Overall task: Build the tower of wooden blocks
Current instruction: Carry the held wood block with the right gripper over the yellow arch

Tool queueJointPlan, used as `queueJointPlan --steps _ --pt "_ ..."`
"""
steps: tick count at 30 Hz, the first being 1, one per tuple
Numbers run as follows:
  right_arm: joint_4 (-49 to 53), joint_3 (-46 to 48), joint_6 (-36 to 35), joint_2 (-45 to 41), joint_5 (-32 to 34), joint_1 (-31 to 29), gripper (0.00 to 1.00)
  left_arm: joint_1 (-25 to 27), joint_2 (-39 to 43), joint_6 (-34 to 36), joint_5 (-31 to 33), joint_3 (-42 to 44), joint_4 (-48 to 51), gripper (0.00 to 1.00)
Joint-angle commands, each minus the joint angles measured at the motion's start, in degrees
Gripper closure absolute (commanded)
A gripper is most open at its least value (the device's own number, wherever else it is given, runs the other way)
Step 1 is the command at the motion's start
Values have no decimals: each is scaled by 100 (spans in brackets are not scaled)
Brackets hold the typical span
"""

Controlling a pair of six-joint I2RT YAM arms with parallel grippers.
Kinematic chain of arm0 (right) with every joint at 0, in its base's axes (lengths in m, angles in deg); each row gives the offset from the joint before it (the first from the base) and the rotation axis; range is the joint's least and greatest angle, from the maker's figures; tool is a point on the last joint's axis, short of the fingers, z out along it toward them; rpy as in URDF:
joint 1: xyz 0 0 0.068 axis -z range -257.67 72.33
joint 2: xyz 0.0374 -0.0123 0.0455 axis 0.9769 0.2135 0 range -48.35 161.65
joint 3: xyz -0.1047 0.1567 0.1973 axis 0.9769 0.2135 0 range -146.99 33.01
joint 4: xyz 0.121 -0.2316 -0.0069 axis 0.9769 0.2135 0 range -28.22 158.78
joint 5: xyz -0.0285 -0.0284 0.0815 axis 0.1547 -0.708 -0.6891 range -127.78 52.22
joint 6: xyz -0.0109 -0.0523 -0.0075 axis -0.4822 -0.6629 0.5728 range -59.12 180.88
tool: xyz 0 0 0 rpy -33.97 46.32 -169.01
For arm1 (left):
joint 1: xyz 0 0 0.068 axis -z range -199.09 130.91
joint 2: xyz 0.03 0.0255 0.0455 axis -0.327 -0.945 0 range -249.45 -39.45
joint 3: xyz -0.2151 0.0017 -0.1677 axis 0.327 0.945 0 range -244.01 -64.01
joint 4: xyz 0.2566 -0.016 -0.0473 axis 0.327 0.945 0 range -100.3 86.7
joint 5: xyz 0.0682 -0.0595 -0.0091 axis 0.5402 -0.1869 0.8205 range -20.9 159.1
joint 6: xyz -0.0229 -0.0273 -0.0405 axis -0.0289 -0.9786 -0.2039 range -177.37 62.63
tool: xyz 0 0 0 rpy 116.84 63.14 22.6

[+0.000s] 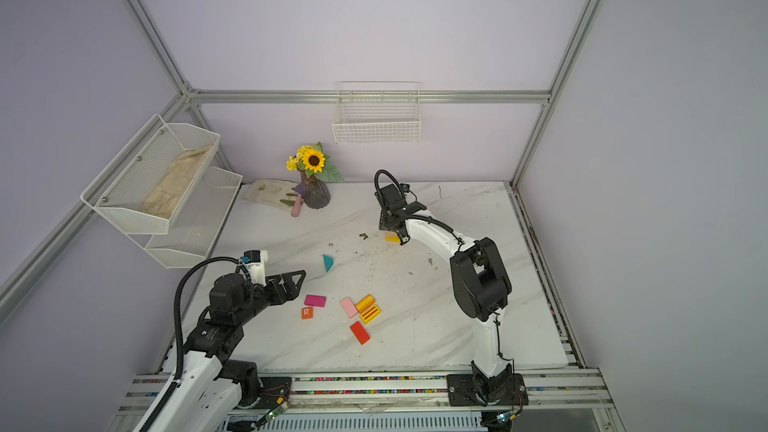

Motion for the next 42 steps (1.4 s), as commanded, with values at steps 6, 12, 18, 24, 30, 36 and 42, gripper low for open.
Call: queueJointPlan --steps 6,12,18,24,30,36,42 --pt "547 -554 103 426 232 23 62 -13 -142 32 -116 159 -351 0" --pt "411 -716 -464 578 102 35 40 -15 80 6 -15 219 -251 0" --pt "335 -847 -825 703 -331 100 36 -15 303 -3 30 273 -196 0" --pt "421 -864 -965 793 -312 104 36 -15 258 -12 24 274 -194 0" --pt "468 -849 -1124 795 -269 118 35 -15 229 -21 16 268 -193 0" --pt "558 -884 -1439 831 -128 133 35 -10 226 -21 27 268 -187 0" --pt "545 -818 -1512 836 -122 163 35 -14 222 -26 36 264 -192 0"
